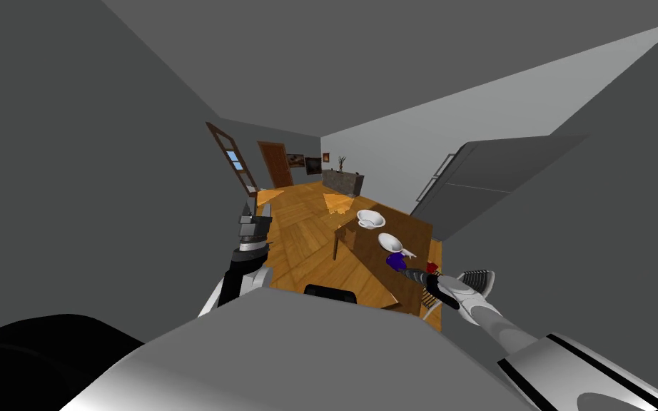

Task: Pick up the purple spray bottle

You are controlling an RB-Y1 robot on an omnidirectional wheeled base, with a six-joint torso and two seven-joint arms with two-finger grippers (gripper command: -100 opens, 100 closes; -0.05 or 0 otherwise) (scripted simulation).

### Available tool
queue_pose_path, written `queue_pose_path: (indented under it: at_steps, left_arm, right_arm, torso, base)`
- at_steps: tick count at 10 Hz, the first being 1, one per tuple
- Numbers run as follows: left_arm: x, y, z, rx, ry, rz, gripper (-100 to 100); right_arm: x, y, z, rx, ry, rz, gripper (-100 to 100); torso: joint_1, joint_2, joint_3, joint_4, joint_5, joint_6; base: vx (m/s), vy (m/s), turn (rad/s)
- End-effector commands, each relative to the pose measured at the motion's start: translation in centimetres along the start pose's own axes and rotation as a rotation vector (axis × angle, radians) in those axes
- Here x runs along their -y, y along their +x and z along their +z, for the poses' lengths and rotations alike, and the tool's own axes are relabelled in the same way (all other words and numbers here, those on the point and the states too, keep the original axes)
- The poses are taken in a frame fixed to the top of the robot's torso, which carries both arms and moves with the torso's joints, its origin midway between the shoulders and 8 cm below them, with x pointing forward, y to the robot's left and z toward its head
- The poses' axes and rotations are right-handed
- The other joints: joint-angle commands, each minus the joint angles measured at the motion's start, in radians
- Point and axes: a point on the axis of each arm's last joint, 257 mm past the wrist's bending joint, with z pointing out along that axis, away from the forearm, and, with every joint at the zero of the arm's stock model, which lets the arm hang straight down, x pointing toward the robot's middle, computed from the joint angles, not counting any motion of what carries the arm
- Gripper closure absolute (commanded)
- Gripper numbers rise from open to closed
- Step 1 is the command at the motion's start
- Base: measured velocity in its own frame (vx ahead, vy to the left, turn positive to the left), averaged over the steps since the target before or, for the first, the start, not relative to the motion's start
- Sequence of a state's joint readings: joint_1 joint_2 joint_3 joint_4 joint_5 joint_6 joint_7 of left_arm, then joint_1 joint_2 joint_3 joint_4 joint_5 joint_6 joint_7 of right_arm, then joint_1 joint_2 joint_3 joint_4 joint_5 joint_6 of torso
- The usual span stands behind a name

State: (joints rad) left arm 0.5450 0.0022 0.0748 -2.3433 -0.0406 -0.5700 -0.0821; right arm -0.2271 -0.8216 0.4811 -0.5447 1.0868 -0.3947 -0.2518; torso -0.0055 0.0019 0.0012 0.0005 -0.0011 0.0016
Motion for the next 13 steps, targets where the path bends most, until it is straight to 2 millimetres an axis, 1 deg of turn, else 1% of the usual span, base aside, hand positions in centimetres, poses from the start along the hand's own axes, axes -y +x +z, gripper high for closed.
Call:
queue_pose_path:
  at_steps: [1, 2, 3, 4, 7, 10, 11, 13]
  left_arm:
    - [0.0, 0.0, 0.0, 0.0, 0.0, 0.0, 0]
    - [0.0, 0.0, 0.0, 0.0, 0.0, 0.0, 0]
    - [0.0, 0.0, 0.0, 0.0, 0.0, 0.0, 0]
    - [0.0, 0.0, 0.0, 0.0, 0.0, 0.0, 0]
    - [0.0, 0.0, 0.0, 0.0, 0.0, 0.0, 0]
    - [0.0, 0.0, 0.0, 0.0, 0.0, 0.0, 0]
    - [0.0, 0.0, 0.0, 0.0, 0.0, 0.0, 0]
    - [0.0, 0.0, 0.0, 0.0, 0.0, 0.0, 0]
  right_arm:
    - [-0.6, -0.3, -0.1, -0.002, -0.029, -0.018, -100]
    - [-1.0, -0.7, -0.4, 0.001, -0.06, -0.044, -100]
    - [-1.3, -0.7, -0.4, -0.001, -0.07, -0.044, -100]
    - [-1.7, -1.2, -0.7, 0.004, -0.101, -0.07, -100]
    - [-2.5, -1.5, -1.0, 0.007, -0.145, -0.095, -100]
    - [-4.1, -2.8, -1.9, 0.029, -0.236, -0.162, -100]
    - [-4.3, -2.8, -2.0, 0.028, -0.243, -0.163, -100]
    - [-5.3, -3.5, -2.6, 0.045, -0.294, -0.201, -100]
  torso:
    - [0.0, 0.0, 0.0, 0.0, 0.0, 0.0]
    - [0.0, 0.0, 0.0, 0.0, 0.0, 0.001]
    - [-0.002, 0.001, 0.001, 0.0, 0.0, 0.0]
    - [-0.001, 0.0, 0.0, 0.0, -0.001, 0.001]
    - [-0.002, 0.001, 0.001, 0.0, -0.001, 0.0]
    - [-0.002, 0.001, 0.001, 0.0, -0.001, 0.0]
    - [-0.004, 0.003, 0.002, 0.001, -0.001, 0.0]
    - [-0.001, 0.0, 0.0, 0.0, -0.001, 0.001]
  base:
    - [-0.054, -0.072, 0.129]
    - [-0.074, -0.092, 0.185]
    - [-0.053, -0.081, 0.135]
    - [-0.055, -0.068, 0.212]
    - [-0.061, -0.083, 0.112]
    - [-0.08, -0.094, 0.25]
    - [-0.075, -0.093, 0.072]
    - [-0.061, -0.068, 0.151]
